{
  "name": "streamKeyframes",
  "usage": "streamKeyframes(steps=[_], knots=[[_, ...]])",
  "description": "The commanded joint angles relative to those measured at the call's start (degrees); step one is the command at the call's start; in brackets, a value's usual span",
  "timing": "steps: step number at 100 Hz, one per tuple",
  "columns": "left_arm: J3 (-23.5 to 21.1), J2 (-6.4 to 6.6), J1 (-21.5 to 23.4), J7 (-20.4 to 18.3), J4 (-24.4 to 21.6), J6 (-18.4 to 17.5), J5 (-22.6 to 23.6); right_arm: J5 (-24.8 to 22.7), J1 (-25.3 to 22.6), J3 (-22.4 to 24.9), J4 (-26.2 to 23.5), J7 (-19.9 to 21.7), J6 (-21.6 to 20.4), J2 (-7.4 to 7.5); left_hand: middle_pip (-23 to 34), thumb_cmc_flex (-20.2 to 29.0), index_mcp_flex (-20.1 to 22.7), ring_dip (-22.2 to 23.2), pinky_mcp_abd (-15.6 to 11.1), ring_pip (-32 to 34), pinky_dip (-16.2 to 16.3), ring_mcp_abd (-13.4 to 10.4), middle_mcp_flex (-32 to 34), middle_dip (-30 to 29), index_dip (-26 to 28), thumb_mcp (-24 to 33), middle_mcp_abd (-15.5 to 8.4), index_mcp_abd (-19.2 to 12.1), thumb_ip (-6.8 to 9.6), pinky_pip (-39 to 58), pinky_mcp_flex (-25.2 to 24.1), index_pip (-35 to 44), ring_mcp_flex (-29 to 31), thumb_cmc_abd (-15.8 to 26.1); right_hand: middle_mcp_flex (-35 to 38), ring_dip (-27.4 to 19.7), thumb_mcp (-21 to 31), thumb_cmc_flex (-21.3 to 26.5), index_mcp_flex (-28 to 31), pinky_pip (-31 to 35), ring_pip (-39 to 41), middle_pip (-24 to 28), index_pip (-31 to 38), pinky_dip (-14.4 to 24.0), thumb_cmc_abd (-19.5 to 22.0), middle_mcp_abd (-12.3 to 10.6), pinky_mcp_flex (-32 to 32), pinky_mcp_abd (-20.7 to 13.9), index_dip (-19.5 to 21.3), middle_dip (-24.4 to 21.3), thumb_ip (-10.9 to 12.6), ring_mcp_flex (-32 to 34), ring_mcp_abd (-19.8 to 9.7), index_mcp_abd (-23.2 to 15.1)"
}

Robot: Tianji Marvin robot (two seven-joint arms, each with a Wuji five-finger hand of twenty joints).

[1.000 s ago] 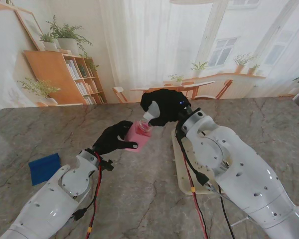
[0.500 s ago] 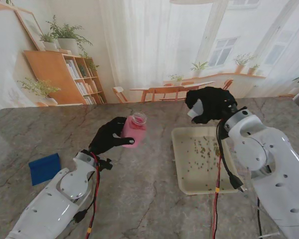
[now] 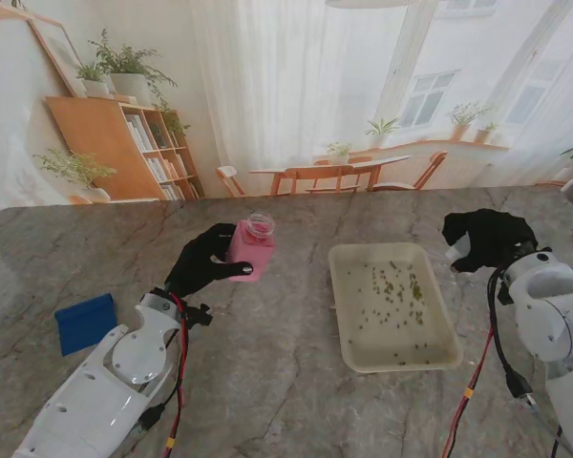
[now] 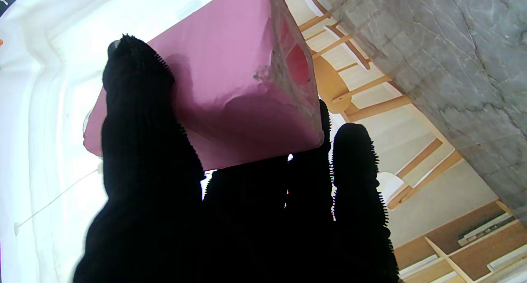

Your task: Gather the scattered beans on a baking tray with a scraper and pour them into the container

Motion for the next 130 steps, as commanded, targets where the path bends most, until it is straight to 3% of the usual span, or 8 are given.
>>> streamKeyframes(steps=[1, 25, 64, 98, 110, 121, 123, 130], knots=[[-0.05, -0.14, 0.38, 0.35, -0.47, 0.30, -0.01, 0.41, -1.39, 0.86, 2.93, -0.04, 1.80, 0.49, 7.68, 14.12, 4.15, 1.12, -1.33, 2.83, 0.53, -3.59, 6.22, 4.70, 4.20, 16.15, -10.15, -11.12, -4.24, 0.29, -0.51, 8.29, 2.27, 12.15, 7.08, 0.74, 16.33, 17.98, 1.13, 0.40, 5.23, 13.56, 4.60, -2.44, 9.26, 0.18, -0.86, -10.25, -0.40, 1.98, 5.22, 6.56, -16.42, 0.76], [-0.37, -0.17, 0.85, 0.56, -1.04, 1.02, -0.16, -0.91, -2.15, 1.35, 8.42, -2.72, 5.65, 0.55, 7.70, 14.11, 4.15, 1.11, -1.34, 2.81, 0.52, -3.60, 6.27, 4.71, 4.20, 16.15, -10.17, -11.09, -4.24, 0.27, -0.48, 8.30, 2.25, 12.18, 4.51, -0.60, 13.47, 19.05, -1.15, -0.75, 5.59, 14.75, 5.25, -3.51, 12.30, 1.98, -1.36, -9.79, -3.39, 0.65, 5.68, 4.77, -15.21, 3.06], [-0.28, -0.04, 1.06, 0.05, -1.18, 1.84, -0.18, 0.91, 0.92, -2.95, 17.95, -5.70, 11.63, 0.62, 7.70, 14.21, 4.17, 1.12, -1.30, 2.84, 0.52, -3.57, 6.32, 4.72, 4.14, 16.21, -10.10, -11.07, -4.20, 0.28, -0.46, 8.32, 2.30, 12.13, -0.81, -3.21, 9.31, 20.90, -6.07, -3.36, 7.10, 17.00, 6.70, -4.53, 16.89, 5.23, -2.65, -8.78, -7.64, -1.22, 5.09, 0.86, -12.90, 7.98], [-0.26, 0.00, 1.18, -0.04, -1.28, 2.34, -0.09, 2.23, 3.55, -6.64, 24.04, -6.96, 13.43, 0.87, 7.70, 14.16, 4.17, 1.14, -1.36, 2.90, 0.52, -3.57, 6.26, 4.72, 4.15, 16.17, -10.23, -11.12, -4.21, 0.30, -0.47, 8.37, 2.27, 12.17, -4.77, -4.07, 6.59, 20.28, -10.15, -5.40, 8.39, 18.04, 7.17, -4.47, 19.47, 7.43, -3.64, -9.07, -9.59, -1.63, 4.57, -2.05, -12.04, 10.94], [-0.25, 0.00, 1.21, -0.05, -1.29, 2.39, -0.09, 2.02, 3.88, -7.11, 24.93, -7.07, 13.60, 0.97, 7.70, 14.11, 4.11, 1.14, -1.33, 2.92, 0.52, -3.59, 6.23, 4.70, 4.13, 16.15, -10.17, -11.13, -4.22, 0.31, -0.47, 8.35, 2.29, 12.19, -8.61, -3.99, 5.24, 19.31, -14.21, -7.01, 9.36, 18.19, 5.64, -4.27, 20.42, 9.29, -4.79, -9.00, -10.17, -1.47, 4.31, -4.62, -11.44, 14.35], [-0.27, 0.00, 1.24, -0.02, -1.31, 2.40, -0.07, 2.03, 4.15, -7.51, 25.70, -6.56, 14.14, 1.08, 7.70, 14.14, 4.13, 1.16, -1.35, 2.95, 0.52, -3.45, 6.23, 4.70, 4.15, 16.15, -10.17, -11.03, -4.23, 0.32, -0.49, 8.38, 2.28, 12.16, -13.50, -3.02, 5.28, 17.18, -17.04, -9.22, 9.89, 18.28, -0.92, -0.55, 20.69, 11.08, -6.88, -8.09, -3.15, -1.86, 3.96, -8.05, -10.18, 18.32], [-0.28, 0.00, 1.24, -0.01, -1.31, 2.41, -0.08, 1.98, 4.20, -7.58, 25.86, -6.47, 14.18, 1.12, 7.72, 14.19, 4.15, 1.16, -1.27, 2.96, 0.54, -3.52, 6.25, 4.71, 4.15, 16.19, -10.11, -11.03, -4.21, 0.35, -0.47, 8.39, 2.28, 12.21, -14.92, -2.80, 5.48, 16.35, -17.94, -10.89, 9.88, 18.27, -2.65, 4.66, 20.92, 11.58, -7.65, -7.78, -1.64, -2.28, 3.93, -8.93, -9.73, 19.09], [-0.29, 0.00, 1.25, -0.01, -1.31, 2.45, -0.07, 2.05, 4.33, -7.83, 26.33, -6.15, 14.24, 1.18, 7.74, 14.17, 4.12, 1.15, -1.25, 2.94, 0.55, -3.47, 6.29, 4.71, 4.15, 16.17, -10.13, -11.01, -4.22, 0.37, -0.52, 8.37, 2.25, 12.20, -19.40, -1.98, 6.09, 13.26, -20.91, -11.48, 10.06, 17.61, -5.42, 7.05, 21.70, 12.54, -10.91, -5.58, -1.62, -2.27, 4.91, -12.27, -8.47, 20.80]])
